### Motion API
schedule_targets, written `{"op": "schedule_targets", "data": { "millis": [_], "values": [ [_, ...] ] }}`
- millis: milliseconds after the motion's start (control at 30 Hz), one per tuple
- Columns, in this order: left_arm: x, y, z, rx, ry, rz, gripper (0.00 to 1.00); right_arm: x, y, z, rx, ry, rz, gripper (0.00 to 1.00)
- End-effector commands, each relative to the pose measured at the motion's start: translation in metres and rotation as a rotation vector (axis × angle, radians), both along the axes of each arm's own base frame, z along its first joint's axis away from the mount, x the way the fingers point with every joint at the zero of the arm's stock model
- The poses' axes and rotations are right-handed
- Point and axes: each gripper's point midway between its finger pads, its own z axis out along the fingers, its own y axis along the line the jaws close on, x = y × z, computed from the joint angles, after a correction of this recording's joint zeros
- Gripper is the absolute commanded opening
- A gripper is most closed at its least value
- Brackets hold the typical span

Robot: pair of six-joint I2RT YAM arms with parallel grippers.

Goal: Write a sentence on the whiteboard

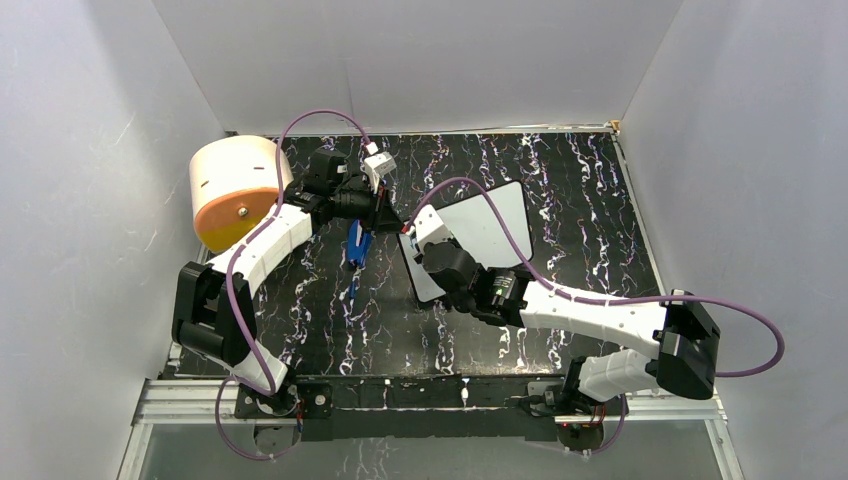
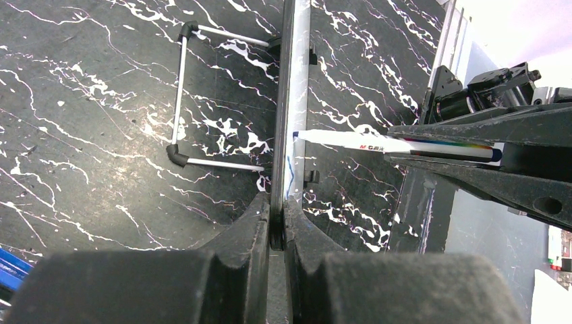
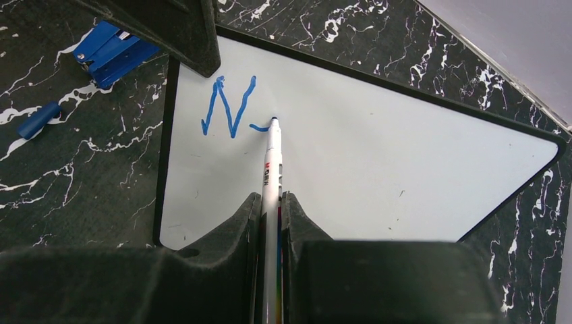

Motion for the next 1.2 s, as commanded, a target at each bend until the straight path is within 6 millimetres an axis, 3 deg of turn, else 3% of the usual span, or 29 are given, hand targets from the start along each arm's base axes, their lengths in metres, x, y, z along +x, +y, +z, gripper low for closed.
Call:
{"op": "schedule_targets", "data": {
  "millis": [0,467,1167],
  "values": [
    [-0.007,0.001,0.002,0.004,-0.024,-0.023,0.00,0.007,0.014,0.026,0.096,-0.034,0.015,0.00],
    [-0.007,0.001,0.002,0.004,-0.023,-0.023,0.00,0.000,0.016,0.013,0.051,0.018,0.054,0.00],
    [-0.007,0.001,0.001,0.005,-0.022,-0.024,0.00,-0.006,0.001,-0.005,-0.021,0.069,0.030,0.00]
  ]
}}
